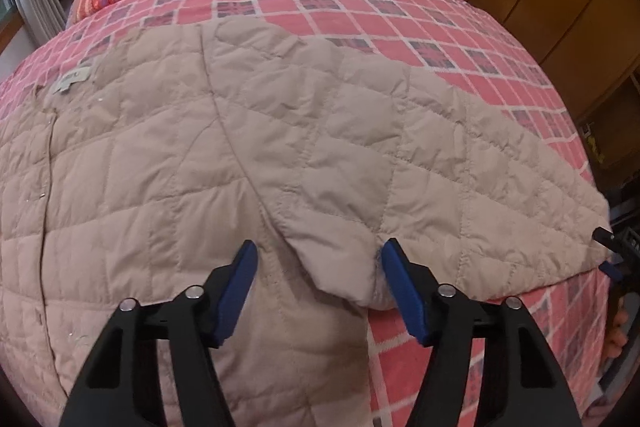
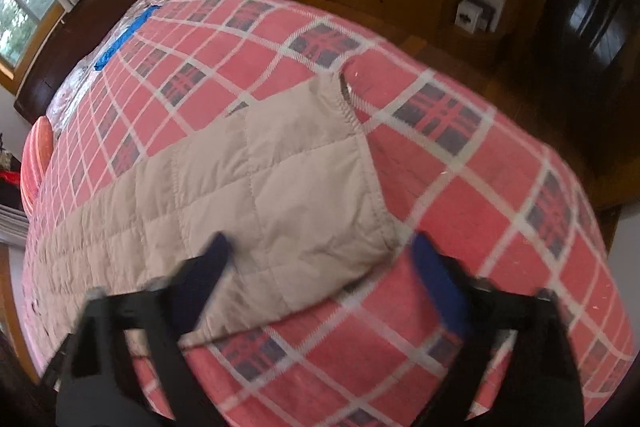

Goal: Fold large clothes
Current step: 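Grasp the beige coat's sleeve cuff with the right tool and lift it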

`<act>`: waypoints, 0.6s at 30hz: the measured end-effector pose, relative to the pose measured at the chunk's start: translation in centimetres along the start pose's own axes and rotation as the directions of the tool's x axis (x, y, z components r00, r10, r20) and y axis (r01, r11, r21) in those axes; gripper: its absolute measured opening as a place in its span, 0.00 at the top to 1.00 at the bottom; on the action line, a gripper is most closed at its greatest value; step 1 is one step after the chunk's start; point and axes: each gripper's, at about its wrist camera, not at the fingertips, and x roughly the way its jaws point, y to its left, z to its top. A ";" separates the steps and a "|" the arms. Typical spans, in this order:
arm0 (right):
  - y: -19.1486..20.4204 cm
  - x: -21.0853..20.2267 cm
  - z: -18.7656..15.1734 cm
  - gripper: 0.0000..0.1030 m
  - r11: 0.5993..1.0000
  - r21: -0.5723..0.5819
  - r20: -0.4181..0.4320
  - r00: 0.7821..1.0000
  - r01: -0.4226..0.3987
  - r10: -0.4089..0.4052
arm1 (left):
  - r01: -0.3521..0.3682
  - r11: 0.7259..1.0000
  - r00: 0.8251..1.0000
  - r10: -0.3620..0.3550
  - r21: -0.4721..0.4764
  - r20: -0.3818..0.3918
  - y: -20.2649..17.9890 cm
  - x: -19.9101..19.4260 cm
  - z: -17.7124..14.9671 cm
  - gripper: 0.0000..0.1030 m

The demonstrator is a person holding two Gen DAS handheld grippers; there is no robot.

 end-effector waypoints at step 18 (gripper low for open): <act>3.2 -6.6 -1.4 0.88 0.987 -0.062 0.175 0.972 -0.145 0.154 | 0.060 0.998 0.998 -0.061 0.037 0.028 -0.1 -1.0 -0.2 0.64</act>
